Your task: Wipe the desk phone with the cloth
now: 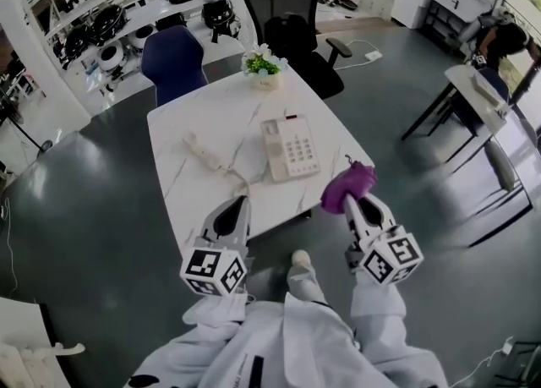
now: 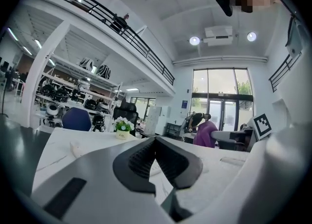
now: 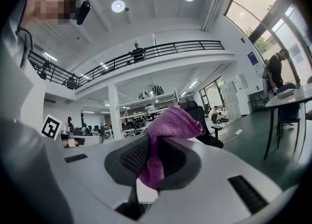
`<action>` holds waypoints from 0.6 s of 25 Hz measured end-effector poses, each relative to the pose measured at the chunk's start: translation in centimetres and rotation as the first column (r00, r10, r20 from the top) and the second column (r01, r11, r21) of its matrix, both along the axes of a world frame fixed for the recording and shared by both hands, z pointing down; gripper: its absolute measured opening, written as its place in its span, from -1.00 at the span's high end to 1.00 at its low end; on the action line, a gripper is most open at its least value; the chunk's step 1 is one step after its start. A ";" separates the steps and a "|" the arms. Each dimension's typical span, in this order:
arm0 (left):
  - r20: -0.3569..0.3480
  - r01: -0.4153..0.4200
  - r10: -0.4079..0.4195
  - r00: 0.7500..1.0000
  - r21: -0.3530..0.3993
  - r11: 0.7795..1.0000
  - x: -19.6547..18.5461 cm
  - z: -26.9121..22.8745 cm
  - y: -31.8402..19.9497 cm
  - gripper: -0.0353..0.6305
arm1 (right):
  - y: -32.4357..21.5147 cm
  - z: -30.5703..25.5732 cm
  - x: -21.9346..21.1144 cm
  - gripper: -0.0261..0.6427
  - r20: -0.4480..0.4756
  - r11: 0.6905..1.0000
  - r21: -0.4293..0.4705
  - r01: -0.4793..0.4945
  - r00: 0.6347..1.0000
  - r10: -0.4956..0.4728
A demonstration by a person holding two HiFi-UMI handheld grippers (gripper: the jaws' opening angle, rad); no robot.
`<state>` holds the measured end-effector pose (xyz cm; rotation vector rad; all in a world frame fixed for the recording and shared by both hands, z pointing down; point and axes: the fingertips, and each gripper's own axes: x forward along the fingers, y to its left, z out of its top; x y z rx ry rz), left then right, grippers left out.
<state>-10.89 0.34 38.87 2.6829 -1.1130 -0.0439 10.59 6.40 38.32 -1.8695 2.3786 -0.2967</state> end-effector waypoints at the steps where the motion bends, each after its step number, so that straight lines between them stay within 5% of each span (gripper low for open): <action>1: -0.001 0.003 -0.003 1.000 -0.001 1.000 0.5 0.2 -0.6 0.90 | -0.8 0.1 0.4 0.84 0.000 1.000 -0.002 0.010 1.000 -0.010; 15: 0.006 0.072 -0.072 0.997 -0.055 0.996 6.4 1.2 -9.1 0.90 | -12.7 1.1 4.2 0.84 0.008 0.985 -0.054 0.161 0.987 -0.161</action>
